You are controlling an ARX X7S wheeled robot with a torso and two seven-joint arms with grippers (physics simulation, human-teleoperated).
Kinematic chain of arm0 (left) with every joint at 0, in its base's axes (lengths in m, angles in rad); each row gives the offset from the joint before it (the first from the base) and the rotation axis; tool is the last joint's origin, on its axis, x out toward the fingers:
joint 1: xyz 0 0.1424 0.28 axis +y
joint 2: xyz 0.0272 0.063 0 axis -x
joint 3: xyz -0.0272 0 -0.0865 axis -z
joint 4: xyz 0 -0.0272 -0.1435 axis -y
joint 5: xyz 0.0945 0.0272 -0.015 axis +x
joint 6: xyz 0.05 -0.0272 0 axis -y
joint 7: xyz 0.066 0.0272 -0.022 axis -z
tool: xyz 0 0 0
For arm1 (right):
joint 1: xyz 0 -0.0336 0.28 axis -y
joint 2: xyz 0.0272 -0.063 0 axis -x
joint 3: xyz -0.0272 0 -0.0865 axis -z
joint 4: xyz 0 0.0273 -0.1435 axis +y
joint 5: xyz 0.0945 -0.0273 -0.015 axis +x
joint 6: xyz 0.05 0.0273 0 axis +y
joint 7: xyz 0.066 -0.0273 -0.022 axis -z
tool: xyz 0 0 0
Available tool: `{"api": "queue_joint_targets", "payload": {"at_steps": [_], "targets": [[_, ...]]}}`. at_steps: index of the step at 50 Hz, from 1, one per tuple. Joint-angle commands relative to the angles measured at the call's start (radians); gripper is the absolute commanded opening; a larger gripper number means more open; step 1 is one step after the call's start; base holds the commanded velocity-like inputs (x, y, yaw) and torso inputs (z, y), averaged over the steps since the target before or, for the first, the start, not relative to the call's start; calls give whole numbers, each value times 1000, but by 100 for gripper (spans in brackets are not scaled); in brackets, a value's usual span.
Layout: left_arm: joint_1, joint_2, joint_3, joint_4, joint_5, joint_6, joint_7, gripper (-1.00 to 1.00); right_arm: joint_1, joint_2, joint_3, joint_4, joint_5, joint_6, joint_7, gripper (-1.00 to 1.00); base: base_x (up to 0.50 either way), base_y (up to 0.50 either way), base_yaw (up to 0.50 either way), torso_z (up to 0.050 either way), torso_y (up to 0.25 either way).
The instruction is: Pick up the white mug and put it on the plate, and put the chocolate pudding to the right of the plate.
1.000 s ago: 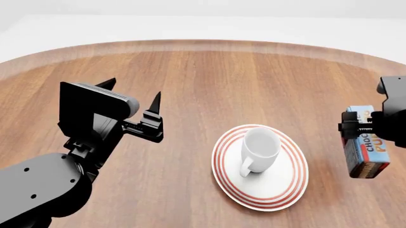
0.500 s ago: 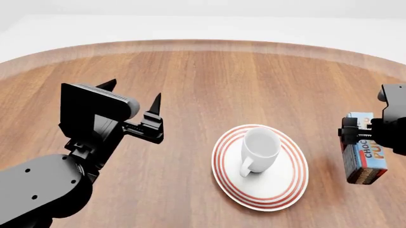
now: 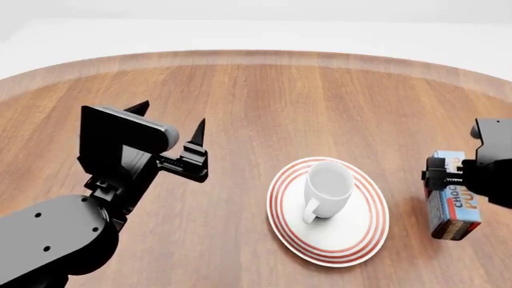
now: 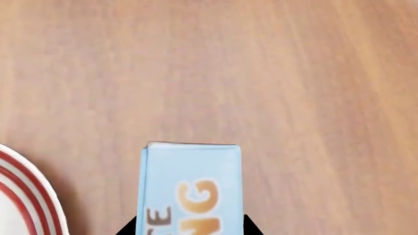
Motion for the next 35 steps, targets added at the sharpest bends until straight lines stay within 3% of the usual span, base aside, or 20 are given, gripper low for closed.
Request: {"api": "queue_joint_targets", "payload": {"at_steps": [1, 21, 22, 35], "targets": [[-1, 24, -21, -3, 16, -18, 26, 100, -16, -29, 26, 24, -37, -30, -42, -100, 0, 0, 0, 0, 0], [7, 25, -21, -3, 20, -19, 25, 100, -37, -44, 28, 57, -47, -72, -55, -100, 0, 0, 0, 0, 0], [7, 25, -21, -2, 20, -19, 25, 100, -39, -44, 27, 56, -49, -72, -53, 100, 0, 0, 0, 0, 0], [10, 22, -24, -1, 19, -19, 24, 100, -45, -46, 29, 65, -51, -77, -51, 100, 0, 0, 0, 0, 0]]}}
